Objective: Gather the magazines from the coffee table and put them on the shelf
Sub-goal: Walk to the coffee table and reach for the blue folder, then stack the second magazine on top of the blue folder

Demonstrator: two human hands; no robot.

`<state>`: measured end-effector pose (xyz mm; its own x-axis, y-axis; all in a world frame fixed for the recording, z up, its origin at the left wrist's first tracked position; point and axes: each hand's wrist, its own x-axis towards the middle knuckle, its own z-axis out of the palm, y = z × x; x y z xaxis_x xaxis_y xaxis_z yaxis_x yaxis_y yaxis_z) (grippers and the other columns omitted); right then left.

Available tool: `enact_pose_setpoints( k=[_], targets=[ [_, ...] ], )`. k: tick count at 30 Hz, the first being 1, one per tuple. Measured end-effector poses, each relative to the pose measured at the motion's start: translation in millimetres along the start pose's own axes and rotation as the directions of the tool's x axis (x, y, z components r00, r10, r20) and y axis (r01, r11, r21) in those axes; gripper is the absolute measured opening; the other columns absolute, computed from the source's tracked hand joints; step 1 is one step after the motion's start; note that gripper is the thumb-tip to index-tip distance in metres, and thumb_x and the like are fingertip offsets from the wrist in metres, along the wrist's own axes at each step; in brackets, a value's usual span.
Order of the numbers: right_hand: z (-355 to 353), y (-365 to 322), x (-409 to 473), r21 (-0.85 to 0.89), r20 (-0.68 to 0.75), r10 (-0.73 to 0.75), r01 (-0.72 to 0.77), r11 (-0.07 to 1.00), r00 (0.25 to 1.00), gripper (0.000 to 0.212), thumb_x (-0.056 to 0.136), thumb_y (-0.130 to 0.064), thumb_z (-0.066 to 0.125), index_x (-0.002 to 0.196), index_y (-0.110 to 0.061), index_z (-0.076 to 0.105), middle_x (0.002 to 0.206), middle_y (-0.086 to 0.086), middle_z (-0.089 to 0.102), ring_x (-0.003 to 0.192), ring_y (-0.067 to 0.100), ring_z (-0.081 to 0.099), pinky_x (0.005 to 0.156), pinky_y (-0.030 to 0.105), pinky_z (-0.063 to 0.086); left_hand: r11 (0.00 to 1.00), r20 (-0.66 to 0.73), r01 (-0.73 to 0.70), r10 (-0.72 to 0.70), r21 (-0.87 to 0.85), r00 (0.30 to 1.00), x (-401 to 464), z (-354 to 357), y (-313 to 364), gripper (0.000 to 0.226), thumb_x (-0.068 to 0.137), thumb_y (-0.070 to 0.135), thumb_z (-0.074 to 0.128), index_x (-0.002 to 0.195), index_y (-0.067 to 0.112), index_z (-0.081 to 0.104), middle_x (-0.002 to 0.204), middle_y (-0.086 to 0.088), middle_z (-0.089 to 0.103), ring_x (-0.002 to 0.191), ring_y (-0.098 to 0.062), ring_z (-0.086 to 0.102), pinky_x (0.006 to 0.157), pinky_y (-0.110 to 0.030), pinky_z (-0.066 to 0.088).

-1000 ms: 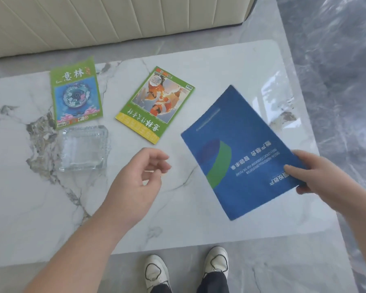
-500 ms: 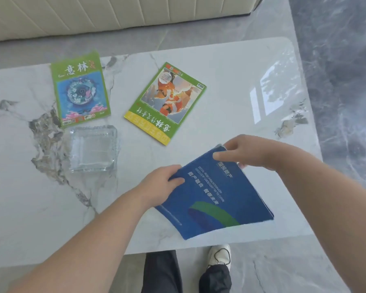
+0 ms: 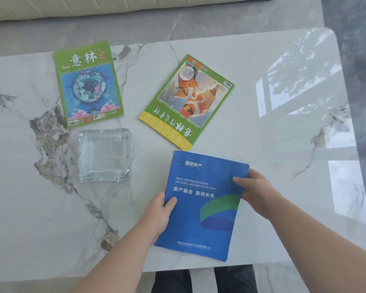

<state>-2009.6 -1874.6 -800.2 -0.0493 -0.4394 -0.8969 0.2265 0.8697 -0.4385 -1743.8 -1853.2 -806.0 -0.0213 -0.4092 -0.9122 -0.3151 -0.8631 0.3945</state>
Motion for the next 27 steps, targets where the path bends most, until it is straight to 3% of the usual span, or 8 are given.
enact_pose_setpoints(
  k=[3, 7, 10, 13, 17, 21, 24, 27],
  targets=[
    [19.3, 4.8, 7.3, -0.313, -0.208, -0.123, 0.053, 0.948, 0.970, 0.016, 0.090, -0.004, 0.055, 0.097, -0.012, 0.067, 0.102, 0.010, 0.074, 0.089, 0.028, 0.070, 0.084, 0.047, 0.058, 0.999, -0.095, 0.051, -0.052, -0.007, 0.994, 2.8, 9.8, -5.8, 0.017, 0.097, 0.029, 0.047, 0.101, 0.022, 0.062, 0.105, -0.010, 0.072, 0.095, -0.032, 0.070, 0.086, -0.047, 0.057],
    [36.4, -5.9, 8.9, -0.620, -0.261, -0.302, 0.080, 0.780, 0.917, 0.008, 0.091, -0.016, 0.054, 0.087, -0.011, 0.060, 0.088, 0.009, 0.066, 0.072, 0.023, 0.056, 0.058, 0.030, 0.041, 0.967, -0.252, 0.114, -0.054, 0.229, 0.966, -1.0, 20.0, 3.8, 0.024, 0.097, 0.028, 0.048, 0.090, 0.007, 0.055, 0.076, -0.007, 0.057, 0.058, -0.019, 0.049, 0.049, -0.024, 0.039],
    [38.1, -20.0, 15.6, -0.745, -0.250, -0.270, -0.007, 0.667, 0.930, 0.006, 0.089, -0.017, 0.055, 0.090, -0.012, 0.051, 0.083, 0.004, 0.058, 0.066, 0.019, 0.051, 0.051, 0.027, 0.035, 0.902, -0.296, 0.170, -0.050, 0.397, 0.954, 2.2, 12.0, 13.9, 0.025, 0.095, 0.021, 0.048, 0.071, 0.013, 0.043, 0.065, 0.002, 0.046, 0.051, -0.011, 0.041, 0.043, -0.024, 0.027],
    [38.7, -39.0, 21.7, -0.815, -0.287, -0.215, -0.120, 0.566, 0.933, 0.022, 0.086, -0.020, 0.057, 0.101, -0.009, 0.046, 0.094, 0.006, 0.057, 0.076, 0.025, 0.054, 0.052, 0.029, 0.035, 0.876, -0.278, 0.214, -0.096, 0.433, 0.956, 1.5, 0.1, 25.0, 0.017, 0.089, 0.014, 0.049, 0.074, 0.012, 0.041, 0.065, 0.001, 0.043, 0.053, -0.015, 0.041, 0.045, -0.027, 0.026],
    [62.7, -79.8, 28.2, -0.650, -0.324, -0.308, 0.027, 0.759, 0.894, 0.026, 0.090, -0.018, 0.054, 0.115, -0.011, 0.053, 0.110, 0.003, 0.060, 0.087, 0.025, 0.058, 0.069, 0.032, 0.043, 0.897, -0.291, 0.236, -0.128, 0.374, 0.948, -5.7, -14.6, 42.0, 0.004, 0.084, 0.011, 0.047, 0.088, 0.011, 0.046, 0.074, -0.001, 0.047, 0.065, -0.023, 0.045, 0.053, -0.029, 0.030],
    [117.2, -113.2, 54.1, -0.622, -0.323, -0.379, 0.107, 0.775, 0.867, 0.042, 0.088, -0.025, 0.061, 0.124, -0.009, 0.048, 0.115, 0.003, 0.057, 0.098, 0.024, 0.057, 0.079, 0.036, 0.047, 0.985, -0.243, 0.161, -0.141, 0.063, 0.960, -8.2, -21.3, 66.0, 0.021, 0.075, 0.005, 0.040, 0.063, 0.020, 0.033, 0.069, -0.009, 0.037, 0.062, -0.024, 0.031, 0.053, -0.031, 0.026],
    [151.1, -128.2, 87.8, -0.541, -0.494, -0.241, -0.079, 0.837, 0.836, 0.076, 0.079, -0.044, 0.072, 0.133, -0.005, 0.036, 0.131, 0.015, 0.049, 0.119, 0.034, 0.053, 0.098, 0.044, 0.046, 0.916, -0.117, 0.175, -0.231, -0.362, 0.966, -12.1, -22.4, 81.8, 0.013, 0.090, 0.008, 0.048, 0.080, 0.013, 0.055, 0.086, -0.009, 0.059, 0.074, -0.023, 0.058, 0.067, -0.034, 0.051],
    [163.8, -133.4, 103.8, -0.458, -0.609, -0.144, -0.197, 0.867, 0.780, 0.090, 0.080, -0.047, 0.072, 0.143, -0.007, 0.024, 0.139, 0.018, 0.043, 0.127, 0.036, 0.046, 0.104, 0.044, 0.040, 0.825, -0.064, 0.148, -0.217, -0.545, 0.974, -11.6, -22.0, 88.9, 0.010, 0.096, 0.010, 0.050, 0.091, 0.011, 0.059, 0.091, -0.010, 0.062, 0.079, -0.021, 0.062, 0.075, -0.034, 0.054]
  ],
)
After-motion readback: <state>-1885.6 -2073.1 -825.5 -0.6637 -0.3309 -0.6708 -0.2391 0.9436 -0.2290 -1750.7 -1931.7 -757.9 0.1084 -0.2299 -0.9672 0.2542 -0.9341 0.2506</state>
